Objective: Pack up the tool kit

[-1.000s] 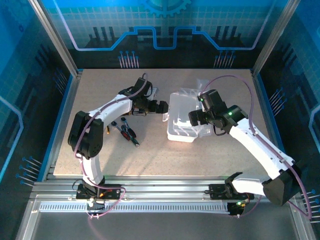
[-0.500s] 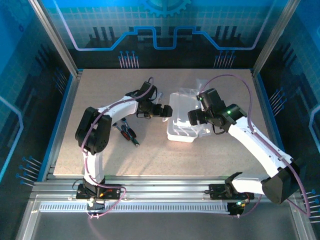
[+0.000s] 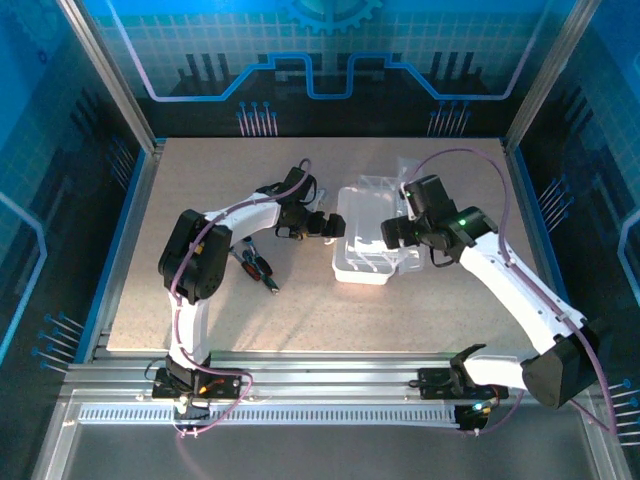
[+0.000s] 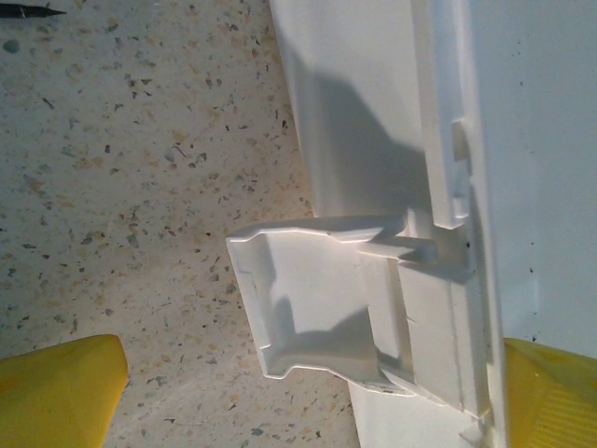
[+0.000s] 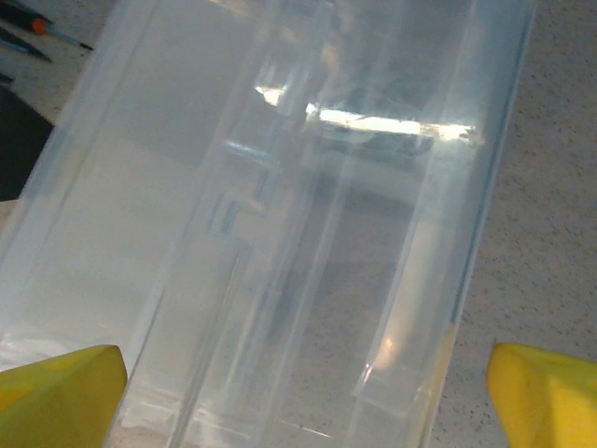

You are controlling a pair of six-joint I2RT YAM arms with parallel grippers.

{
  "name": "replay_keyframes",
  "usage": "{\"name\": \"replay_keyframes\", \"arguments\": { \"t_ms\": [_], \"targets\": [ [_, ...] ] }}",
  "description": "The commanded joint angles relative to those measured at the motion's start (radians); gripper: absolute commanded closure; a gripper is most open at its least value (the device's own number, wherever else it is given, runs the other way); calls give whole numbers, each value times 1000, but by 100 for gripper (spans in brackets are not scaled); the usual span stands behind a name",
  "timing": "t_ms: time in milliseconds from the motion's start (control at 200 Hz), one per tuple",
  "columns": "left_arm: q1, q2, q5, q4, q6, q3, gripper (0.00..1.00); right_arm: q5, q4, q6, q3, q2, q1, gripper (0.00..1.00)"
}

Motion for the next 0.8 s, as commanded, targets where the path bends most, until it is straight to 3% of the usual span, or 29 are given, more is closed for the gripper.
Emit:
{"name": "replay_keyframes", "arguments": {
  "t_ms": [0,440,660,795],
  "targets": [
    [-4,6,-1,-15,-12,7,1,-1,-28,-28,-37,-53,-66,0],
    [-4,-1,1,-25,-11,5,1,-81,-39,-73,-125,-172,-324,0],
    [-6,-17,-1,-33,-9,8,1,-139,-27,-77,-60,-165,-332,0],
    [1,-85,-49,-82,18,29,1,-219,2,-107,-5,-147,-285,0]
  ]
}}
